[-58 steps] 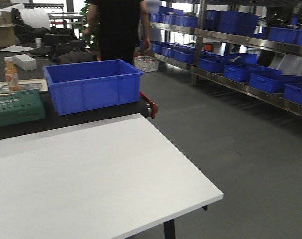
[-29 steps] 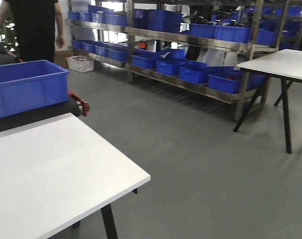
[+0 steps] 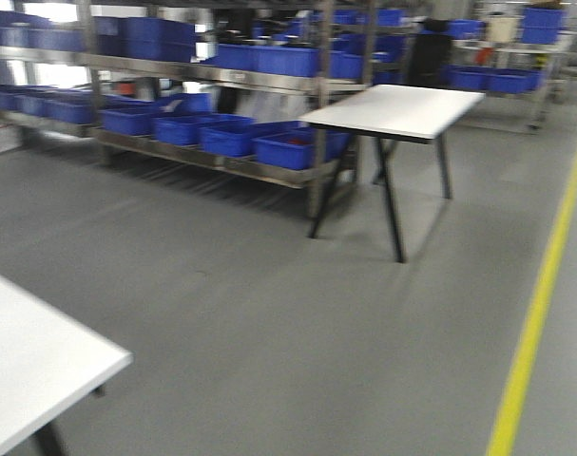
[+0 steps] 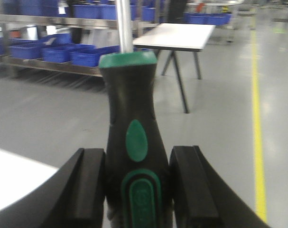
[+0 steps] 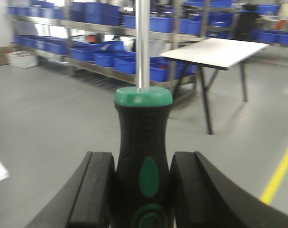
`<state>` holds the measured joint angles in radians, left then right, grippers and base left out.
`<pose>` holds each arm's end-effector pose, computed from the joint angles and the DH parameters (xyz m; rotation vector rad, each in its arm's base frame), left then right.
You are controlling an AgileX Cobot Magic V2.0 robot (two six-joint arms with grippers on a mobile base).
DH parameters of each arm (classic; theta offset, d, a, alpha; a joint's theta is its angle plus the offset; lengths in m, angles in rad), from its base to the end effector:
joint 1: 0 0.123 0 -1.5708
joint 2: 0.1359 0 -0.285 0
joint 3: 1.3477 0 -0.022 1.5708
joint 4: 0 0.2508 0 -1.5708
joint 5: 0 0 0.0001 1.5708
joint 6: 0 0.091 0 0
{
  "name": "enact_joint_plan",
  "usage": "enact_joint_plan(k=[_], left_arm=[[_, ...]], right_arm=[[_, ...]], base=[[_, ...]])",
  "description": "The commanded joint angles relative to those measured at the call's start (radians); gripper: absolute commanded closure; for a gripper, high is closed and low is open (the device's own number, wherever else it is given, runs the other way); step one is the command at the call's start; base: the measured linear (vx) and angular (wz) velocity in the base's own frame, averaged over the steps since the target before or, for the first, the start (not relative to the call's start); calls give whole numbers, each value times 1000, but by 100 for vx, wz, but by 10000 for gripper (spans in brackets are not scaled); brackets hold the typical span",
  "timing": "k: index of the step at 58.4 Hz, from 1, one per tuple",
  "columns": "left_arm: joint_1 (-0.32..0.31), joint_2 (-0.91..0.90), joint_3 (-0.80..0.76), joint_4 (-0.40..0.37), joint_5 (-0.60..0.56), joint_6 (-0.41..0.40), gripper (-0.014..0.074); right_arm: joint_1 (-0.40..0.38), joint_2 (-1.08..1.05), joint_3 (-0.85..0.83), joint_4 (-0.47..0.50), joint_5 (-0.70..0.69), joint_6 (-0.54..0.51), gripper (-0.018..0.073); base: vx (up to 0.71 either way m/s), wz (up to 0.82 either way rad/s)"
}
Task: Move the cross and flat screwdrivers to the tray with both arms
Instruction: 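Drive the base past the shelves of blue bins holding both screwdrivers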
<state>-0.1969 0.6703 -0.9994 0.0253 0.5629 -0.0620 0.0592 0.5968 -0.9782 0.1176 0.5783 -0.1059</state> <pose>0.1113 -0.0209 0.4368 0.1243 1.7155 -0.1644 0.0917 0.0113 0.4368 -0.1041 1.6747 0.0929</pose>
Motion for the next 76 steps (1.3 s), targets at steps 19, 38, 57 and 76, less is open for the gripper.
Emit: enact_joint_plan(k=[19,38,57,76], left_arm=[[-5,1,-29,-4,-95,-3,594],[-5,1,-29,-4,-95,-3,594],[-5,1,-29,-4,-95,-3,594],[-5,1,-29,-4,-95,-3,594]], right_arm=[[-2,4,-27,1,-90,-2,567],[-2,4,-27,1,-91,-2,567],[-2,4,-27,1,-90,-2,567],[-2,4,-27,1,-90,-2,567]], base=[[18,-76],[25,-46],[34,-8],[43,17]])
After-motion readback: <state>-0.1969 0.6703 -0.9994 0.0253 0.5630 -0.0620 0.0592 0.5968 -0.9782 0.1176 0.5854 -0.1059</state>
